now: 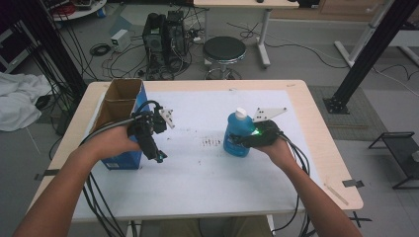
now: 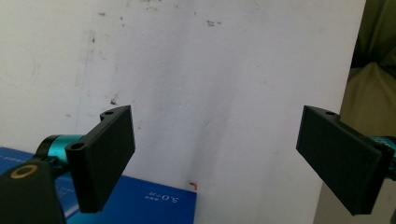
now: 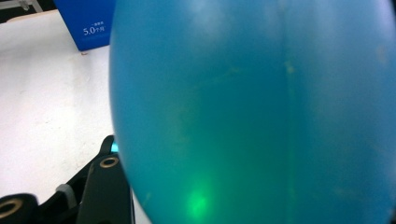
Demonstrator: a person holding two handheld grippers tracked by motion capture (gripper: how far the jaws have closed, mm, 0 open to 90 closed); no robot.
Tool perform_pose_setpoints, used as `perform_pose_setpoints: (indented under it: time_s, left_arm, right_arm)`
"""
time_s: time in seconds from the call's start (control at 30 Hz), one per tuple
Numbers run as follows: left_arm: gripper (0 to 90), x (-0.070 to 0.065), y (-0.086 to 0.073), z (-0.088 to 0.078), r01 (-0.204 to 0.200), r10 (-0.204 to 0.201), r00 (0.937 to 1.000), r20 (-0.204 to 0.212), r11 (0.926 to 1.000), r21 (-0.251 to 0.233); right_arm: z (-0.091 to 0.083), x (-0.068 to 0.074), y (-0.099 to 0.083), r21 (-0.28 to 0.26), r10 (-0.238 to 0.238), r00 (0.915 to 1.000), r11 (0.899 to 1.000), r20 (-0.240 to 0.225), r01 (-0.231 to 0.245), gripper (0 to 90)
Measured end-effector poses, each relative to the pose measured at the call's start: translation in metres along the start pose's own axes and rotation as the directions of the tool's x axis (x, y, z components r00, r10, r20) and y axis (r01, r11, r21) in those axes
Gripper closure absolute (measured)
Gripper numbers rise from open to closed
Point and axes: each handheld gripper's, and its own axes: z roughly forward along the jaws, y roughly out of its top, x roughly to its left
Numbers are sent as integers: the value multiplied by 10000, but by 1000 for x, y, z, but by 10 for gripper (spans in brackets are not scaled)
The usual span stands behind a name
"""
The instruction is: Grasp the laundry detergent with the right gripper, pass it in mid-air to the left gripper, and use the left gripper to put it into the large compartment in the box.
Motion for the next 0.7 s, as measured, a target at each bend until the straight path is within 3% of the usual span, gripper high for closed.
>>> perform_pose_setpoints:
  time_s: [0.7]
  left_arm:
    - [116, 1, 4, 1, 37, -37, 10000, 47, 10000, 1]
  right_arm:
    - [-1, 2, -1, -149, -38, 10000, 9999, 40, 39, 428]
